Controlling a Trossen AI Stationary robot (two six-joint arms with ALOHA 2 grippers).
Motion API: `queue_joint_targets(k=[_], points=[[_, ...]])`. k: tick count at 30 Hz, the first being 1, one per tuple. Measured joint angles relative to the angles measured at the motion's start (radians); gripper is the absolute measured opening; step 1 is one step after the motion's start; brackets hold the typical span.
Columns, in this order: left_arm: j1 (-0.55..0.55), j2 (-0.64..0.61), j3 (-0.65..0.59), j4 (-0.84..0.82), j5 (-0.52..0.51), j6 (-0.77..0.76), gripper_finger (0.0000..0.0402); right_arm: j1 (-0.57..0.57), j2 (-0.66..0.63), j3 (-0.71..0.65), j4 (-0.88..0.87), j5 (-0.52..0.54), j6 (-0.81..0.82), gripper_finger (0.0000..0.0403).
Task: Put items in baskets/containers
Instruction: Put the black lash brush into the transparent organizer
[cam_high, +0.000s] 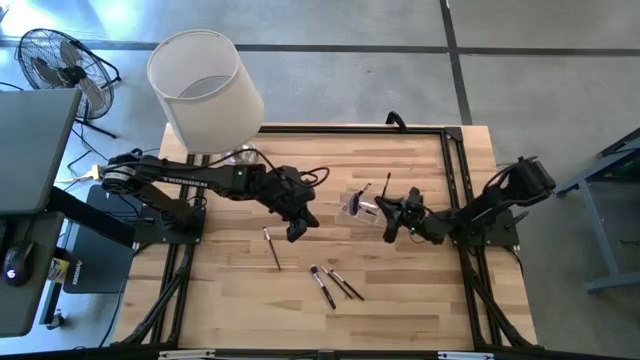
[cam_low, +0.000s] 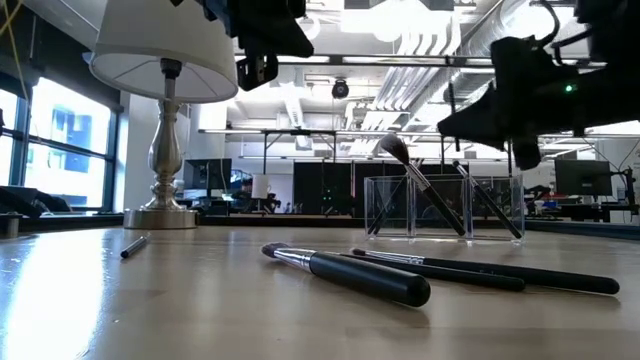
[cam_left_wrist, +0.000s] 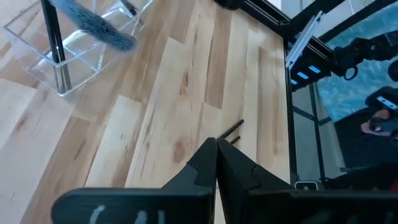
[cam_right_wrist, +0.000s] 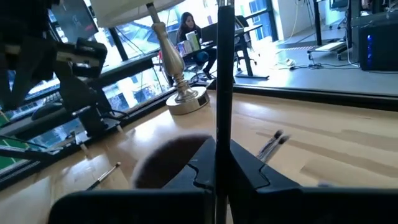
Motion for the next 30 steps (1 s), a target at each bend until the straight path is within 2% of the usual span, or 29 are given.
queue_joint_targets(k=[5, 13, 17, 30], points=[[0.0, 0.0, 0.0, 0.0, 0.0, -0.001, 0.0001, 0.018, -0.11, -0.045, -0.044, 0.021, -0.015, 0.001], [0.0, 0.0, 0.0, 0.008, -0.02, -0.001, 0.0001, 0.019, -0.255, -0.052, -0.451, 0.001, 0.152, 0.0009], [0.0, 0.001, 0.0, 0.008, -0.023, -0.001, 0.0001, 0.019, -0.271, -0.052, -0.55, -0.039, 0.192, 0.0009], [0.0, 0.001, 0.0, 0.007, -0.035, -0.005, 0.0001, 0.018, -0.269, -0.051, -0.586, -0.074, 0.187, 0.0042]])
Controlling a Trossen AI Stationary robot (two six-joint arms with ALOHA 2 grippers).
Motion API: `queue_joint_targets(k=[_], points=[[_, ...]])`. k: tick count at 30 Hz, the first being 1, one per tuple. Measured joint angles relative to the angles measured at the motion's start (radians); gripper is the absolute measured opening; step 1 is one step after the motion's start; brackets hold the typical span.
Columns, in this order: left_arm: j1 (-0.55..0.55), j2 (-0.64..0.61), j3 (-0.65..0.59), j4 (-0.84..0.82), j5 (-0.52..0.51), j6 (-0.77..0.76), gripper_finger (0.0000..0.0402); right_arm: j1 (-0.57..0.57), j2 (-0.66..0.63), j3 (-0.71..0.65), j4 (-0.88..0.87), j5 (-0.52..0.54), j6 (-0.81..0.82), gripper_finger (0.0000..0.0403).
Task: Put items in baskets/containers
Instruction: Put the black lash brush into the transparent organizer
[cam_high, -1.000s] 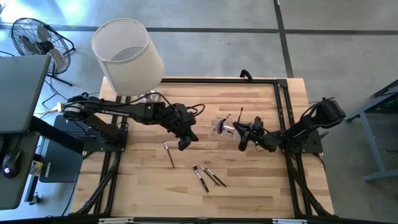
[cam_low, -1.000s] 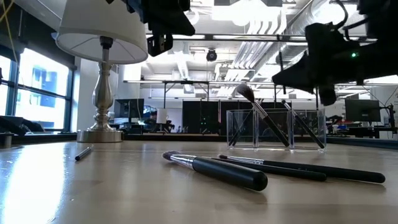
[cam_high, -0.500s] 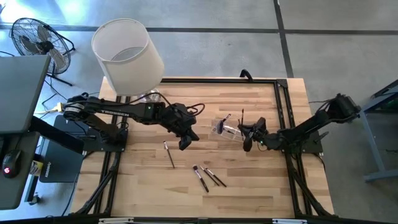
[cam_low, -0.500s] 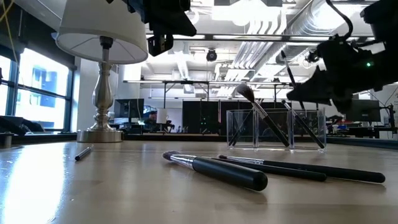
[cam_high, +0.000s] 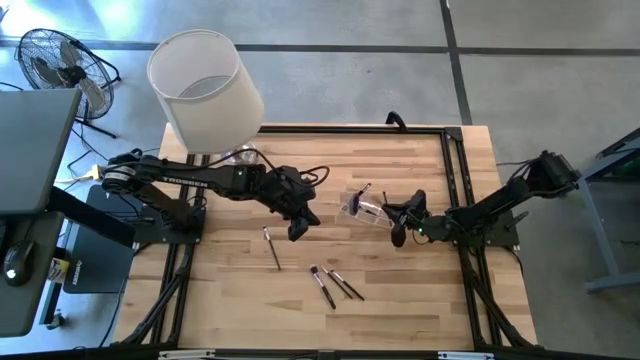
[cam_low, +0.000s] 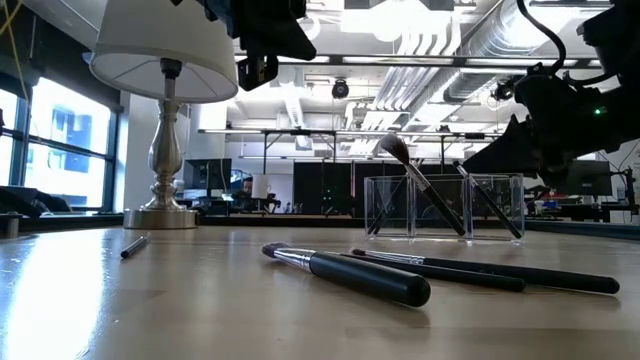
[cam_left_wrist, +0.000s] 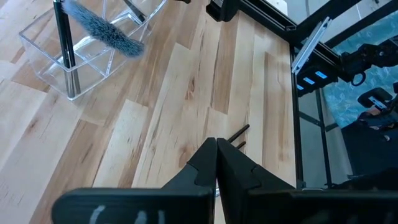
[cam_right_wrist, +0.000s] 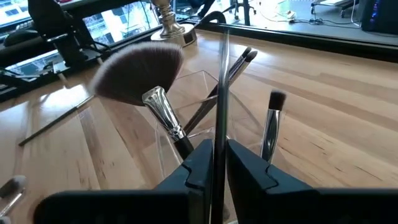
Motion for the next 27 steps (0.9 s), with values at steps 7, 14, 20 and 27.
queue_joint_targets(k=[7, 14, 20, 27], points=[[0.0, 0.0, 0.0, 0.0, 0.0, -0.004, 0.0001, 0.0, 0.0, 0.0, -0.004, 0.0, -0.002, 0.0046], [0.0, 0.0, 0.0, 0.0, 0.0, -0.011, 0.0001, 0.0, 0.0, 0.001, -0.008, 0.0, -0.003, 0.0045], [0.0, 0.0, 0.0, 0.0, 0.0, -0.015, 0.0001, 0.0, 0.0, 0.001, -0.005, -0.001, -0.002, 0.0036], [0.0, 0.0, 0.0, 0.001, 0.003, -0.018, 0.0001, 0.001, -0.01, -0.001, 0.032, -0.041, -0.058, 0.0013]])
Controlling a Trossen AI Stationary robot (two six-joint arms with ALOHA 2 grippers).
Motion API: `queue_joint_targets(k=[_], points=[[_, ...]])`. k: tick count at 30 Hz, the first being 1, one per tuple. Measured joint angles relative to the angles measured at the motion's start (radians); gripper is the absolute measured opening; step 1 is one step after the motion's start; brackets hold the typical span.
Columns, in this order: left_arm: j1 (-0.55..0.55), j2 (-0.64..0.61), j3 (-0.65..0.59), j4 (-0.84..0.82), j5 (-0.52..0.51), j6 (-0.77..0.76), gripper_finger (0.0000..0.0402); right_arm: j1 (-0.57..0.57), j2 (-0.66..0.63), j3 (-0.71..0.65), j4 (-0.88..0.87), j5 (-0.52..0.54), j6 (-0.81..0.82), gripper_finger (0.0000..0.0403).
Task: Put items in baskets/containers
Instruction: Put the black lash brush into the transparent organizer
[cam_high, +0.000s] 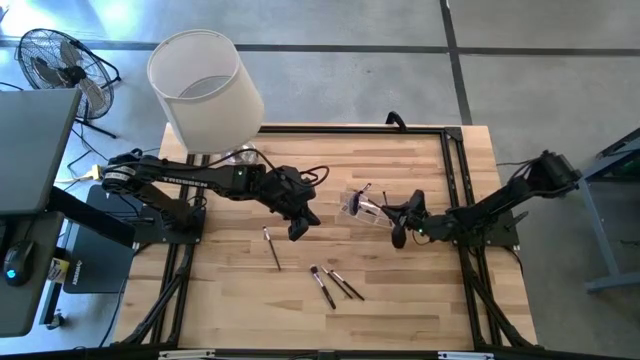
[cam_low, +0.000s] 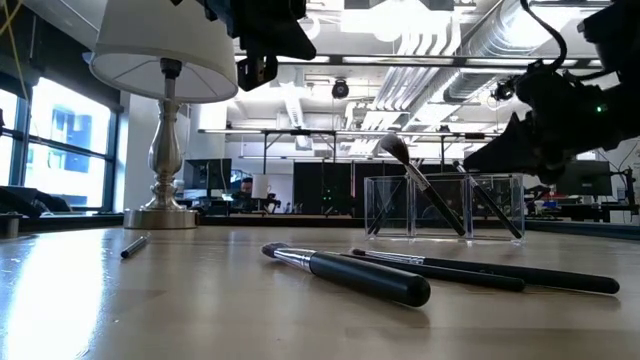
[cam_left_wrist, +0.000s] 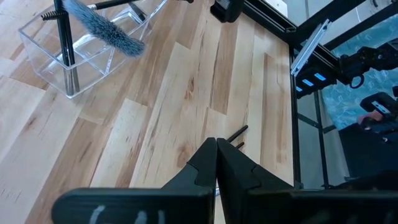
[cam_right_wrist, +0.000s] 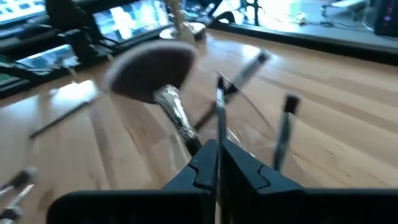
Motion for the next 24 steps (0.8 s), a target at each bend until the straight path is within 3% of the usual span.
queue_joint_targets(k=[18, 21, 24], points=[[0.0, 0.0, 0.0, 0.0, 0.004, 0.003, 0.0001, -0.001, -0.141, 0.028, 0.03, 0.026, -0.171, 0.0001], [0.0, 0.0, 0.0, 0.0, 0.004, 0.011, 0.0001, -0.001, -0.18, 0.102, -0.04, 0.027, -0.257, 0.0001], [0.0, 0.0, 0.0, 0.0, 0.005, 0.016, 0.0001, -0.001, -0.216, 0.242, -0.256, 0.025, -0.322, 0.0001]])
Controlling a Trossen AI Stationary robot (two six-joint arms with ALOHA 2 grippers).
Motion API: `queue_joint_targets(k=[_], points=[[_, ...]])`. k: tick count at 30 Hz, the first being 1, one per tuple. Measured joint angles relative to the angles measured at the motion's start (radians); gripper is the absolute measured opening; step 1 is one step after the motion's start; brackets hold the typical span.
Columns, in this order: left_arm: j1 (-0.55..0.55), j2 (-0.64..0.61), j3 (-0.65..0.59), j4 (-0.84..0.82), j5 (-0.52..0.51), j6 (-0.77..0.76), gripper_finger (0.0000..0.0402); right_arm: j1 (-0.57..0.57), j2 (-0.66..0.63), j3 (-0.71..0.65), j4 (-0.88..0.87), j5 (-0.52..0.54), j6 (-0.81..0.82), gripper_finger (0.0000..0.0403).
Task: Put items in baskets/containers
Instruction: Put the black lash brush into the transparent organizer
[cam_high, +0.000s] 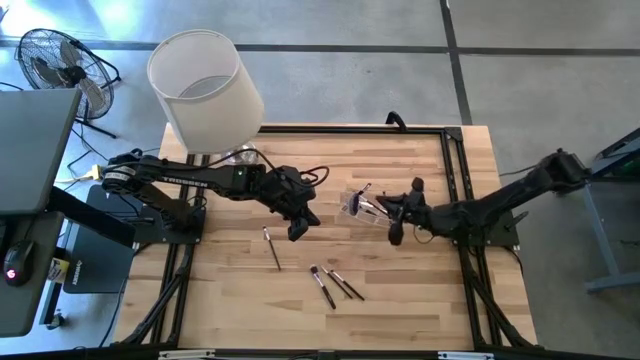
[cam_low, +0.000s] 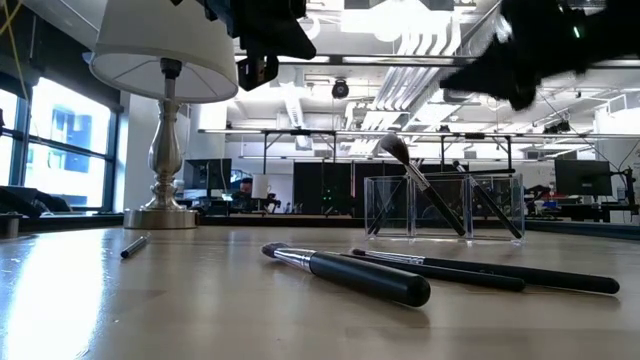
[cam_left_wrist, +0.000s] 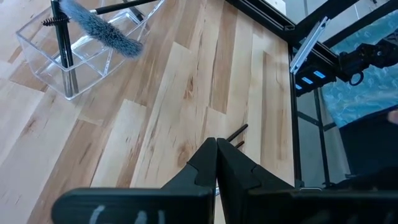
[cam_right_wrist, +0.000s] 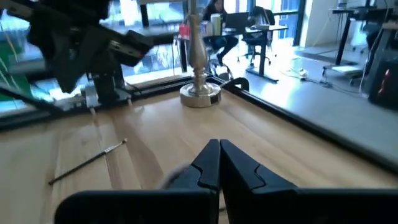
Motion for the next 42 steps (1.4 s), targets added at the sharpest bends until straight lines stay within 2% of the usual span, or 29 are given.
queue_joint_targets(k=[4, 6, 10, 15, 18, 23, 25, 28, 37, 42], points=[[0.0, 0.0, 0.0, 0.0, 0.005, 0.014, 0.0001, -0.016, -0.006, 0.285, -0.513, -0.032, 0.032, 0.0], [0.0, 0.0, 0.0, -0.002, 0.027, 0.044, 0.0001, -0.041, 0.02, 0.443, -0.758, -0.078, 0.096, 0.0], [0.0, 0.0, -0.001, -0.037, 0.027, 0.083, 0.0001, -0.108, 0.118, 0.738, -1.129, -0.206, 0.161, 0.0], [0.0, 0.0, -0.036, -0.035, -0.01, 0.109, 0.0001, -0.214, 0.345, 1.086, -1.496, -0.407, 0.238, 0.0], [0.0, 0.0, -0.053, -0.018, -0.009, 0.11, 0.0001, -0.265, 0.515, 1.266, -1.714, -0.517, 0.224, 0.0], [-0.017, 0.0, -0.062, -0.019, -0.008, 0.095, 0.0001, -0.321, 0.735, 1.459, -1.982, -0.521, 0.195, 0.0002], [-0.033, 0.0, -0.062, -0.02, -0.009, 0.095, 0.0001, -0.338, 0.783, 1.49, -2.048, -0.524, 0.183, 0.0009], [-0.038, 0.0, -0.062, -0.019, -0.014, 0.092, 0.0001, -0.364, 0.817, 1.48, -2.059, -0.573, 0.161, 0.0029], [-0.055, 0.0, -0.062, -0.018, -0.012, 0.085, 0.0001, -0.412, 0.789, 1.252, -1.939, -0.682, 0.137, 0.0121], [-0.054, 0.0, -0.062, -0.018, -0.01, 0.085, 0.0001, -0.415, 0.76, 1.119, -1.785, -0.717, 0.114, 0.0148]])
